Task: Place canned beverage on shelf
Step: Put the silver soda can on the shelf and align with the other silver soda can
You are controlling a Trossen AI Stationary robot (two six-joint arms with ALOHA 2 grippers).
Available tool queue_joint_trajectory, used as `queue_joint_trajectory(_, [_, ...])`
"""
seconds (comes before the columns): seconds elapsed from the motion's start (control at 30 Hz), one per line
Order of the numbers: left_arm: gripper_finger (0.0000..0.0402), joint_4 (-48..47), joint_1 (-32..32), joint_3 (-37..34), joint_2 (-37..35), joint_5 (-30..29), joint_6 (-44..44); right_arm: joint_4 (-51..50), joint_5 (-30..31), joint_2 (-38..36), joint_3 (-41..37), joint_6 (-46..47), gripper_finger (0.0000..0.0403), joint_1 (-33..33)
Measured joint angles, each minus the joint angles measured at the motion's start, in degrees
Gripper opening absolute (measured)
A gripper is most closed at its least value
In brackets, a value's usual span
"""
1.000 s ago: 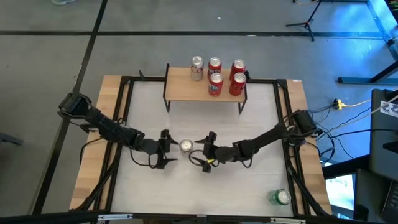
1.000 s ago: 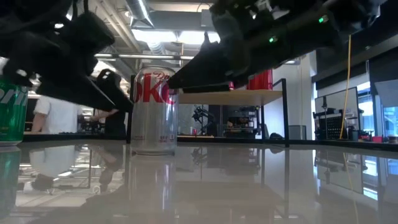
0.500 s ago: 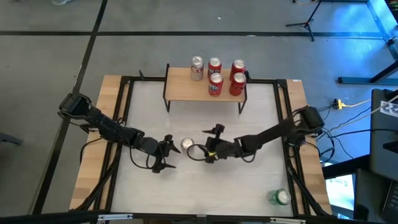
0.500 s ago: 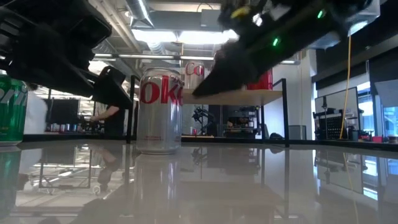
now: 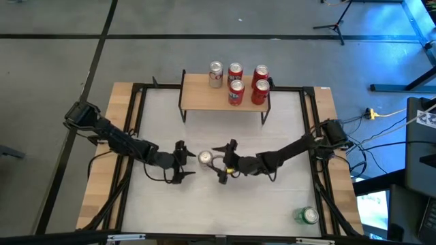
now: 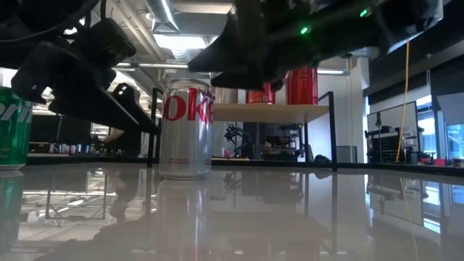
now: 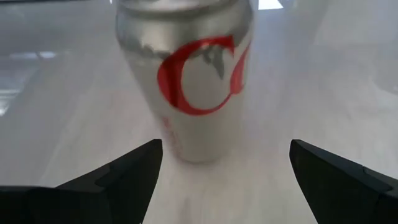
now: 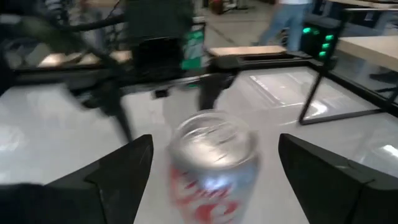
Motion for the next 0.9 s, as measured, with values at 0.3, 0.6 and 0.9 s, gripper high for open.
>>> queue_joint_trajectory(0.3, [0.0341, 1.6, 1.2, 0.0, 0.0, 2.5, 3.0, 4.1, -4.1, 1.9, 0.0, 0.9, 0.0344, -2.9])
queue_joint_trajectory(0.6, [0.0341, 4.5, 1.5, 0.0, 0.0, 3.1, 4.7, 8.0, -5.0, 5.6, 0.3, 1.7, 0.0344, -2.9])
queue_joint_trajectory(0.9, [0.0341, 4.8, 1.5, 0.0, 0.0, 3.1, 5.1, 7.9, -4.7, 11.2, 5.4, -1.4, 0.0344, -2.9])
